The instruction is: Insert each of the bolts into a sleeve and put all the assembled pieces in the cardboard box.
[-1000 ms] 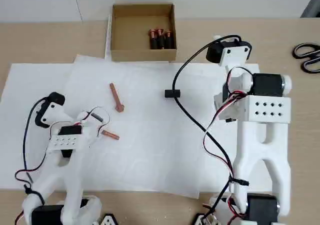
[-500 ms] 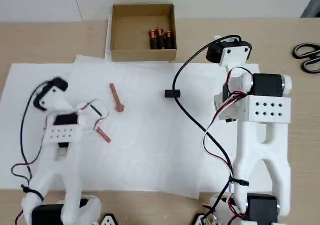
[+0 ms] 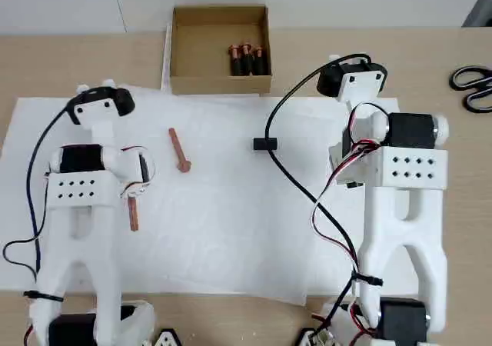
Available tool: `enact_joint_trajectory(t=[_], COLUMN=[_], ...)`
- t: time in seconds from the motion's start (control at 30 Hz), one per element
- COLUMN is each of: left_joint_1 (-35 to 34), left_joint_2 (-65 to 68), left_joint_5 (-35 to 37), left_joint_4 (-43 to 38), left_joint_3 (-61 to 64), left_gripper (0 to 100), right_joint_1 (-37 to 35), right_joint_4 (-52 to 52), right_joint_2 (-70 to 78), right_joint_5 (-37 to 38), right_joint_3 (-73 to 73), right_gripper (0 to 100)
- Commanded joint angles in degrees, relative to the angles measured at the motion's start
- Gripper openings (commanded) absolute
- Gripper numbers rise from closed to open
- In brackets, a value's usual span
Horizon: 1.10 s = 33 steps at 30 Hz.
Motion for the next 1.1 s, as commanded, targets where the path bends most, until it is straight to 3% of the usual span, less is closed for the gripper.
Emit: enact_joint_trajectory(t=[0.0, 0.17, 0.43, 0.6, 0.87, 1.07], left_joint_1=[-0.18, -0.18, 0.26, 4.75, 18.99, 21.71], left_joint_2=[-1.93, -2.20, -2.20, -2.73, -10.90, -13.63], left_joint_5=[-1.41, -1.49, -0.62, 6.95, 11.34, 11.60], left_joint_4=[0.97, 3.96, 8.62, 8.62, 3.34, -4.04], left_joint_3=[-3.38, -7.78, -17.89, -19.03, -18.59, -12.97], left_gripper=[0, 0, 0, 0, 0, 0], right_joint_1=[0.40, -0.48, -8.04, -10.86, -10.68, -11.21], right_joint_4=[0.13, -0.04, -0.40, -2.42, -20.35, -30.02], right_joint_2=[-2.68, -5.76, -31.34, -41.98, -56.84, -66.86], right_joint_5=[0.26, 0.62, 0.53, 0.62, 0.35, 0.26], right_joint_3=[-0.26, -0.97, 0.00, 10.37, 32.79, 48.62], right_gripper=[0.4, 0.4, 0.4, 0.4, 0.4, 0.4])
